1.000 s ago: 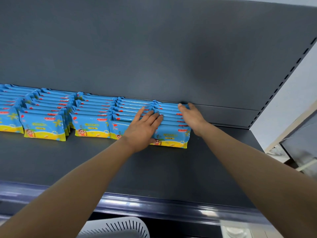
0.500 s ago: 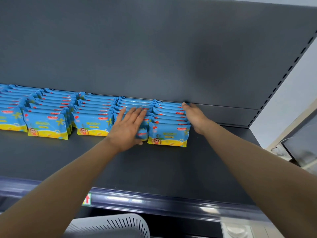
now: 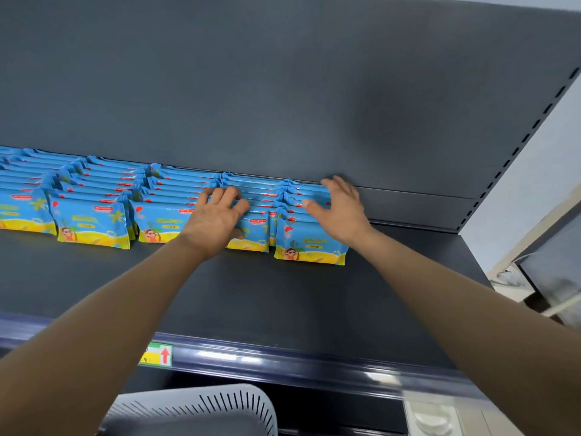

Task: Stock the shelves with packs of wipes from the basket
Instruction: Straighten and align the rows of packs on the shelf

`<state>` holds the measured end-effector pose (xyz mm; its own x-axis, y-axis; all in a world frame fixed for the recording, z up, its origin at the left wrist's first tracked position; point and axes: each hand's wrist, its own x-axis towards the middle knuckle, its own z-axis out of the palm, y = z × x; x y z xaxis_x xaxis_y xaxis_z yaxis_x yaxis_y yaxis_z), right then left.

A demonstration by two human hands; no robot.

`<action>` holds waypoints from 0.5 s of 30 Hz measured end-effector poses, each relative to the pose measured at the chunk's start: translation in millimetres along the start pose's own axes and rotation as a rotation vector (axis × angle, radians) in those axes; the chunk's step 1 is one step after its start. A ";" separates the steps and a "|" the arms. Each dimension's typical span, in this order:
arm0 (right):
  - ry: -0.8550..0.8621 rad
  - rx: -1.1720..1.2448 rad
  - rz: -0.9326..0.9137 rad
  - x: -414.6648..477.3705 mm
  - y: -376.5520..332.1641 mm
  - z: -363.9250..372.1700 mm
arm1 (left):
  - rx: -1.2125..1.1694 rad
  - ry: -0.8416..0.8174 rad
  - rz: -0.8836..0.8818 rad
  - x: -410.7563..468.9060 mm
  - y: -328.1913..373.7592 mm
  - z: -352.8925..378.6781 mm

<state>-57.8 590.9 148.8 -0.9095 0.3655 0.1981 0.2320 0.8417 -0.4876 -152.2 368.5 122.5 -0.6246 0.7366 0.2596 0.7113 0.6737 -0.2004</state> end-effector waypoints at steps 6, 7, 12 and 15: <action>-0.048 -0.145 -0.258 -4.5 -35.5 19.1 | -0.130 0.067 0.004 1.2 6.5 -3.3; -0.072 -0.182 -0.281 -4.7 -41.1 24.8 | -0.143 0.072 -0.006 1.5 8.6 -3.7; -0.065 -0.294 -0.322 -3.1 -55.9 45.8 | -0.179 0.123 -0.120 -12.8 -7.9 -5.0; -0.032 -0.292 -0.343 -1.9 -59.8 51.7 | -0.113 0.128 -0.219 -35.0 -37.6 -1.4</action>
<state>-87.7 519.3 133.7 -0.9600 0.0374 0.2774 -0.0010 0.9906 -0.1369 -156.6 317.3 122.3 -0.7271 0.5555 0.4036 0.5993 0.8002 -0.0217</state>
